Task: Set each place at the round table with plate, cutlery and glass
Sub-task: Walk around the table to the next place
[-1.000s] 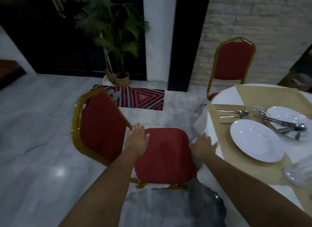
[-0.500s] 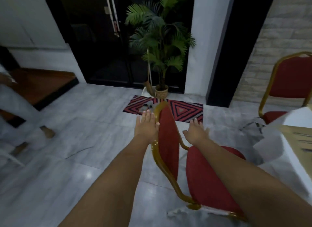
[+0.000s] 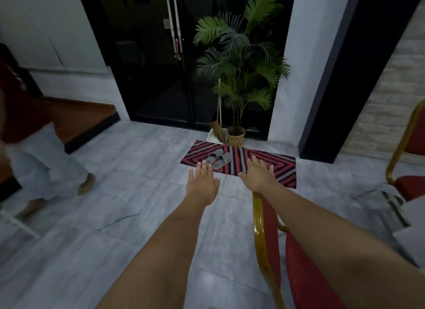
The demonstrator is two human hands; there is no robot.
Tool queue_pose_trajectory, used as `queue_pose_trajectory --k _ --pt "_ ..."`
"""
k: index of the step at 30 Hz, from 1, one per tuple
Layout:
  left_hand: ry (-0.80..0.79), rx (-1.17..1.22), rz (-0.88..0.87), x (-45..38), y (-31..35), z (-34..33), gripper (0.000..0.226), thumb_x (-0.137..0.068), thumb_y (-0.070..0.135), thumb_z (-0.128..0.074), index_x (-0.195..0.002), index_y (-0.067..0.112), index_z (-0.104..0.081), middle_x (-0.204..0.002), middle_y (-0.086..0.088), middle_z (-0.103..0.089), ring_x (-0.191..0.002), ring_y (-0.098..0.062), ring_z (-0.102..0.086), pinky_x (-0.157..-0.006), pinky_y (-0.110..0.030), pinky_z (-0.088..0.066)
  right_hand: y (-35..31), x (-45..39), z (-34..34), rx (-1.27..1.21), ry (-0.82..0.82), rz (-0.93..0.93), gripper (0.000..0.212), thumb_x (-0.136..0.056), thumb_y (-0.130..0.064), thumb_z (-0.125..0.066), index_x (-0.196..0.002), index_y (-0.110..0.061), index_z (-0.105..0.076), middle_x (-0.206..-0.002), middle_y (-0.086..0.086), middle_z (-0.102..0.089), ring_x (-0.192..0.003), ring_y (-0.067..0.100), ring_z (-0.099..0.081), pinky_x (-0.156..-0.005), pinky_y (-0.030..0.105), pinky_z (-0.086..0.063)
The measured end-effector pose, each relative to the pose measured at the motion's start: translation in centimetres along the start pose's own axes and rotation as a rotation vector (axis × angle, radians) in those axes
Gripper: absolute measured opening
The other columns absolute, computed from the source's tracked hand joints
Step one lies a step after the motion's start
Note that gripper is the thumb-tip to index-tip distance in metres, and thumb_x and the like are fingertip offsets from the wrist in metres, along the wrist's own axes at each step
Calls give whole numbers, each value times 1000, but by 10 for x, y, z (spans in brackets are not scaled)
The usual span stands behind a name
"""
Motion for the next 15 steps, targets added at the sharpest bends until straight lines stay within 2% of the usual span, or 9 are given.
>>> queue_pose_trajectory --k 8,15 --pt "-45 -16 -21 -110 -45 -1 60 -104 40 -11 -153 8 -3 -162 -12 4 -150 -26 5 -121 -46 -1 -35 -111 -1 52 -49 -24 67 -100 -47 -34 -155 -15 -12 -164 5 -2 -150 30 -2 -120 51 -1" --pt "-100 -15 -94 -202 -47 -5 60 -104 40 -12 -153 8 -3 -162 -11 3 -150 -25 5 -121 -46 0 -26 -182 -1 27 -96 -98 64 -101 -44 -33 -154 -13 -16 -164 6 -4 -150 30 -2 -120 52 -2"
Point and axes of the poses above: each hand's wrist, its own x-axis away from the middle knuckle, its own z-axis out of the back of the hand, y = z × x, the point moved 3 cm from there along -x, towards the middle knuckle
